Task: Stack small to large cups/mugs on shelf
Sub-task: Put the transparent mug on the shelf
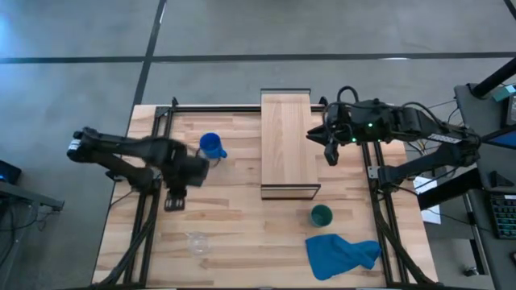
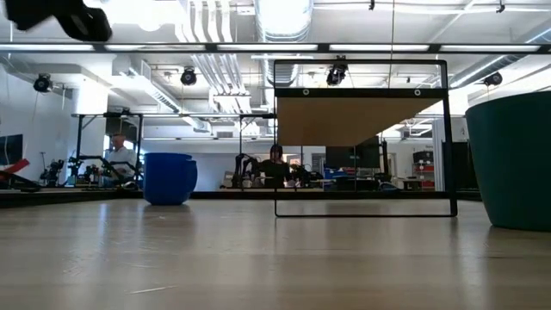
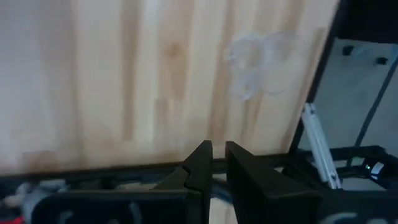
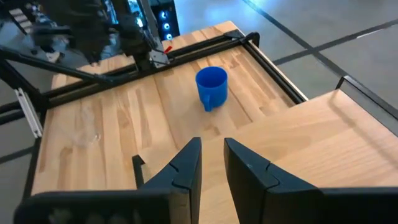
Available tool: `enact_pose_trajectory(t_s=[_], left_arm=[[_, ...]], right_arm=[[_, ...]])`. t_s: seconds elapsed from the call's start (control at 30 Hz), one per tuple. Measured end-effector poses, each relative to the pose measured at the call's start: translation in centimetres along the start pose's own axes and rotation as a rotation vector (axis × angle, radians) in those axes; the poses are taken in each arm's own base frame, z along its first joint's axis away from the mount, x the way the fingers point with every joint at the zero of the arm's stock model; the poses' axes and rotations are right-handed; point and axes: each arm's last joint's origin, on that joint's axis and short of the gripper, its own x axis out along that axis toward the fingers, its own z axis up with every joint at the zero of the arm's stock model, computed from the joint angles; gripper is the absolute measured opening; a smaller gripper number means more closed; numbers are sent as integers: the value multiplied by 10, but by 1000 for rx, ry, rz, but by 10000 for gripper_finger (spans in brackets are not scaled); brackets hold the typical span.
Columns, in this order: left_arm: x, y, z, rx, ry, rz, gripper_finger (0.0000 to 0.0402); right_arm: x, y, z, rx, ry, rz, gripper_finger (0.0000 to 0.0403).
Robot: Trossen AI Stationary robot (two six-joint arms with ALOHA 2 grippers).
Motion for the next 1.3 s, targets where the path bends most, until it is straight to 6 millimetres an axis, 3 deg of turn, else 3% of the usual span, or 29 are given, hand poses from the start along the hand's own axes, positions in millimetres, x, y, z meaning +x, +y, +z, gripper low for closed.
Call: enact_pose_trajectory(t_s=[0.17,0.3,0.53,0.9,1.1,1.3], left_arm=[[17,-33,7,90,-132,-42,29],[37,-46,14,122,-172,-59,29],[72,-53,17,124,-65,-12,29],[110,-69,30,173,-20,11,29],[125,-70,35,165,14,54,29],[123,-68,35,168,-25,106,29]], right_arm=[[10,2,-1,-6,26,-7,63],[16,2,-1,-15,39,-10,63],[18,3,-1,-28,44,-11,63],[17,3,-1,-28,43,-11,63],[17,3,-1,-28,43,-11,63],[17,3,-1,-28,43,-11,63]])
